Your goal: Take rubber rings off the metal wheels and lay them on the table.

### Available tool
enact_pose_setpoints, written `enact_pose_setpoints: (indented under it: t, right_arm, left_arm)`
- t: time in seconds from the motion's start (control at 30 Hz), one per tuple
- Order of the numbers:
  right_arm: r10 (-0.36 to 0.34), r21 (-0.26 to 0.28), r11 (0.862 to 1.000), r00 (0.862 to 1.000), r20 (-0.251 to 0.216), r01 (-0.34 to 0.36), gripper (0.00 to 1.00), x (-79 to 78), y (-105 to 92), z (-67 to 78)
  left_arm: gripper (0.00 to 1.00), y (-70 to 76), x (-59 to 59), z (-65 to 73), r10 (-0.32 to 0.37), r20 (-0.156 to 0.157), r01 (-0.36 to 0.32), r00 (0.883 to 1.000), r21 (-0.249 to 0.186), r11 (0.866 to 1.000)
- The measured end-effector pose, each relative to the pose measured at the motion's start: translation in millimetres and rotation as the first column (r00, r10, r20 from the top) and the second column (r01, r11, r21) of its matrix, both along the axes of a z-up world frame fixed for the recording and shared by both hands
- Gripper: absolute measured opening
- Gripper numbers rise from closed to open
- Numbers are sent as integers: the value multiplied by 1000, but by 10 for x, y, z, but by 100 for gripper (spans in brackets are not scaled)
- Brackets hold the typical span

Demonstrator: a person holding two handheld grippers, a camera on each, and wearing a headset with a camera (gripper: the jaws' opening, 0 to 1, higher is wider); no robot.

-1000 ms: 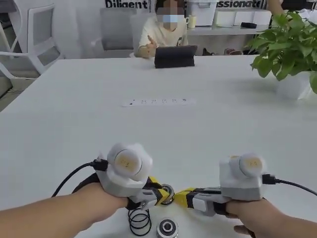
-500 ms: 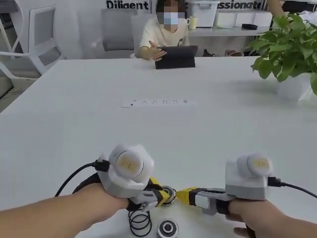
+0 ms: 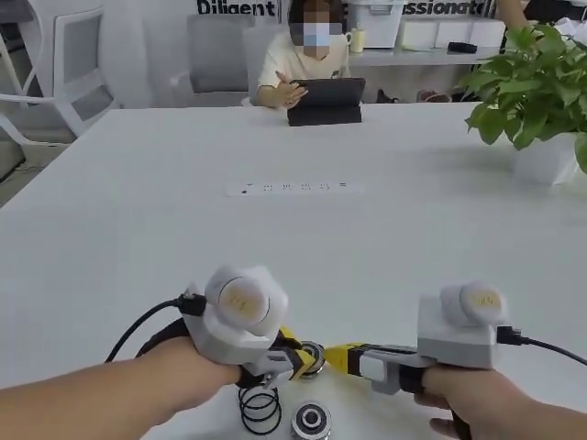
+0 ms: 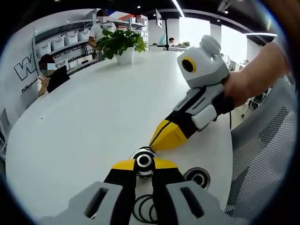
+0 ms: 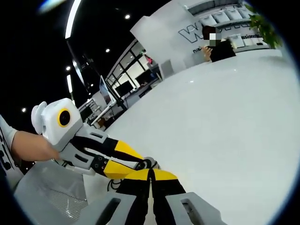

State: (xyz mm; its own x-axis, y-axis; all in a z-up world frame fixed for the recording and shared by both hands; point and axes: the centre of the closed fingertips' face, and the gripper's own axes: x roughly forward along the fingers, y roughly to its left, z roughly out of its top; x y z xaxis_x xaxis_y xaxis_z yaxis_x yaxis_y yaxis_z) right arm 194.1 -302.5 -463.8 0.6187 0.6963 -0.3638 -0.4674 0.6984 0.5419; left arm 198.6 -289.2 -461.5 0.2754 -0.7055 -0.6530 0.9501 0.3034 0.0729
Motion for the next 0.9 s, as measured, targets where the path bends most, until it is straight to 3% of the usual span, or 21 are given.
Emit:
enact_pose_setpoints:
  t: [0.5,0.9]
  right_arm:
    - [27,10,1000,1000,10,-27,0,-15,86,58]
    - [41,55,998,999,24,-43,0,-41,134,128]
  left_arm:
    - [6,-2,3,-5,-4,1,4,1000,7,1000]
    - [7,-4,2,-4,-3,2,3,1000,5,1000]
